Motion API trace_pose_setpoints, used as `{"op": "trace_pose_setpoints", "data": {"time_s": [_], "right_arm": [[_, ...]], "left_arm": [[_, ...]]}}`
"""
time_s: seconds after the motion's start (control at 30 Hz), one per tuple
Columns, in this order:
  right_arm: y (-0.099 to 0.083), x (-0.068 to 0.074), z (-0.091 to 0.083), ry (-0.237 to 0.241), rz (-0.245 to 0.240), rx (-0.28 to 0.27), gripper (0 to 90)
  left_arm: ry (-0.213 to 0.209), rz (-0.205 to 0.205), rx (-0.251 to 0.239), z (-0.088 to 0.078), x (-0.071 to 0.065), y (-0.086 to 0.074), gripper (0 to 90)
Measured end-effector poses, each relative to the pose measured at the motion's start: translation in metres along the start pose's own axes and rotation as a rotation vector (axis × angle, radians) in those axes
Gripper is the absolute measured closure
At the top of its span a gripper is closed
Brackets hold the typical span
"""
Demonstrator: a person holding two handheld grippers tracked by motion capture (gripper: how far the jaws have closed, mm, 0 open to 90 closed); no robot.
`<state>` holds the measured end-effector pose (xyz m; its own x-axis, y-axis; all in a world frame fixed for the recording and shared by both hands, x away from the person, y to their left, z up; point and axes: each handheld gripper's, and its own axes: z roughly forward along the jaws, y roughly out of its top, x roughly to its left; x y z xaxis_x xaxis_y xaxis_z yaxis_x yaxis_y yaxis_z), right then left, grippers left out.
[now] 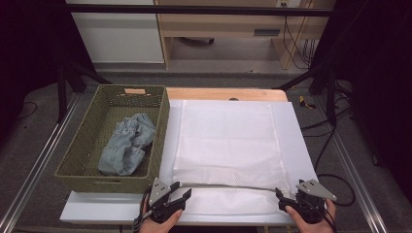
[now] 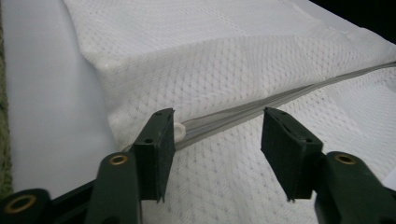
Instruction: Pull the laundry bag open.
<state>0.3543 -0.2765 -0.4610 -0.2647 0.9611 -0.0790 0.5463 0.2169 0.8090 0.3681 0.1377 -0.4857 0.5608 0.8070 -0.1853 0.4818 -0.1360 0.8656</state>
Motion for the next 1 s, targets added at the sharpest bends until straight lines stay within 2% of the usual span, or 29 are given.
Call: {"op": "trace_pose_setpoints", "data": {"time_s": [0.17,0.3,0.4,0.47,0.53,0.63,0.73,0.83,0.93,1.0], "right_arm": [[0.0,-0.001,-0.001,-0.011,0.001,-0.02,10.5],[0.0,-0.003,-0.001,-0.043,-0.005,-0.041,10.5],[0.002,-0.005,-0.002,-0.089,-0.006,-0.076,13.0],[0.002,-0.006,-0.003,-0.09,-0.003,-0.081,12.7],[0.003,-0.006,-0.005,-0.093,-0.002,-0.087,12.7],[0.003,-0.006,-0.005,-0.115,0.01,-0.07,16.0],[0.002,-0.005,-0.004,-0.109,0.008,-0.061,13.5],[0.002,-0.006,-0.005,-0.109,0.011,-0.062,9.7],[0.0,-0.005,-0.007,-0.089,0.006,-0.068,8.7],[0.0,-0.003,-0.009,-0.056,0.0,-0.075,8.4]], "left_arm": [[-0.027,0.028,0.0,0.002,-0.005,0.006,32.4],[-0.002,0.061,-0.013,0.002,-0.013,0.017,22.5],[0.006,0.103,0.008,0.004,-0.02,0.024,15.6],[-0.007,0.127,0.026,0.005,-0.023,0.028,14.2],[-0.029,0.129,0.044,0.007,-0.026,0.031,12.2],[-0.046,0.19,0.077,0.009,-0.034,0.035,10.2],[-0.084,0.195,0.085,0.011,-0.037,0.036,7.8],[-0.096,0.181,0.092,0.012,-0.036,0.031,6.0],[-0.109,0.188,0.091,0.011,-0.038,0.027,4.3],[-0.101,0.203,0.097,0.01,-0.039,0.025,4.3]]}}
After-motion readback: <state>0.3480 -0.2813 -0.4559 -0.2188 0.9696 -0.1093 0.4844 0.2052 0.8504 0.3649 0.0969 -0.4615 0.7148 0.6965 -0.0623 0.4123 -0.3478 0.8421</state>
